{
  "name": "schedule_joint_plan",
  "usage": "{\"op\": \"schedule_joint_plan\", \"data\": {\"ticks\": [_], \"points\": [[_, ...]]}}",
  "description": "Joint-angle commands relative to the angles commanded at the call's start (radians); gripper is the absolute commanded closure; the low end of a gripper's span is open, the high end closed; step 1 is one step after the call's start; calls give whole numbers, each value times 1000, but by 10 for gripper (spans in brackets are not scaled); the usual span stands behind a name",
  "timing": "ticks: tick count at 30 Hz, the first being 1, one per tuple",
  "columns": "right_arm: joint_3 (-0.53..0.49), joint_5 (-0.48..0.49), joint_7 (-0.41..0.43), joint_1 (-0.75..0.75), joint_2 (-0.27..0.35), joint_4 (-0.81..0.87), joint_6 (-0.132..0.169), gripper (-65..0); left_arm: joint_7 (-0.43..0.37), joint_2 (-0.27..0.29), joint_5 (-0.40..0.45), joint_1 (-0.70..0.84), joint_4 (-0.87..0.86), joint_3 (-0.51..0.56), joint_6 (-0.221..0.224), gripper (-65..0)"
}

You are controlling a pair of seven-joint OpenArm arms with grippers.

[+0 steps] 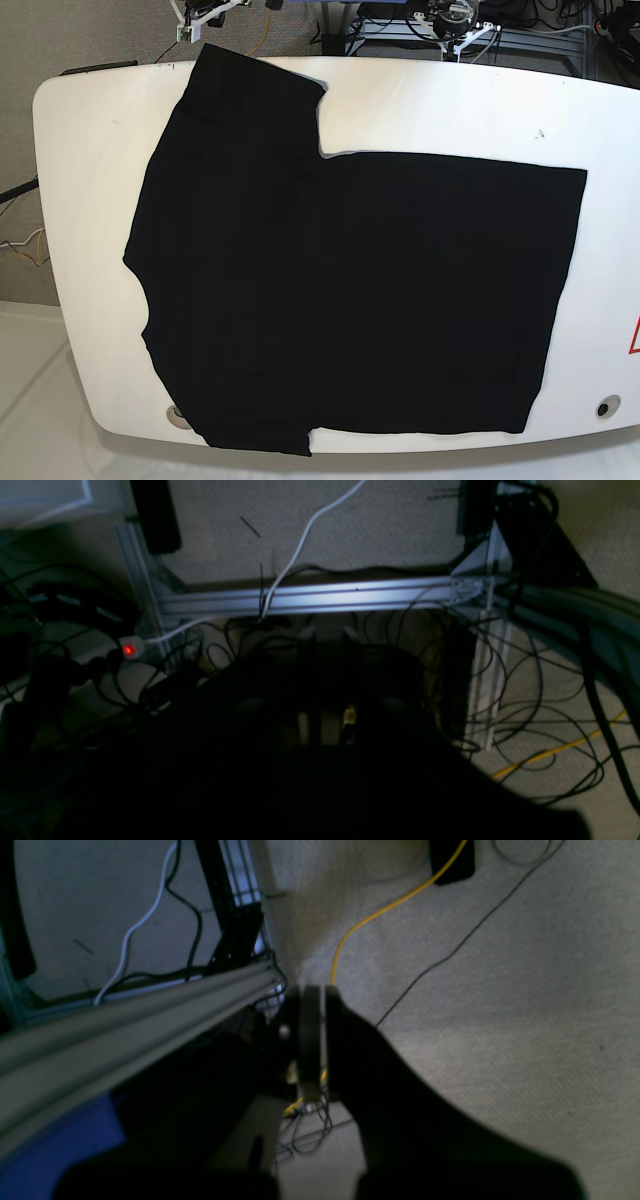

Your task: Fold the T-shirt properly

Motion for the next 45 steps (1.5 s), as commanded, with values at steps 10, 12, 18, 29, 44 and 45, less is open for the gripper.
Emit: {"op": "schedule_joint_plan", "data": {"ticks": [10, 12, 18, 29, 44, 45], "points": [[-2, -5, -22, 27, 5, -21, 2, -11, 7, 0, -3, -7, 9, -4, -18, 0], [-3, -10, -23, 26, 4, -24, 0, -8, 7, 0, -5, -4, 14, -4, -19, 0], [-16, -17, -10, 24, 0, -23, -4, -4, -7, 2, -8, 9, 46, -11, -33, 0], [-33, 155, 148, -129, 4, 22, 94, 0, 57, -51, 2, 227, 480, -16, -44, 0], [-170, 420, 72, -349, -17, 345, 151, 0, 96, -144, 22, 456, 904, 28, 8, 0], [-206, 449, 68, -397, -30, 410, 151, 0, 110, -147, 23, 479, 944, 19, 8, 0]]}}
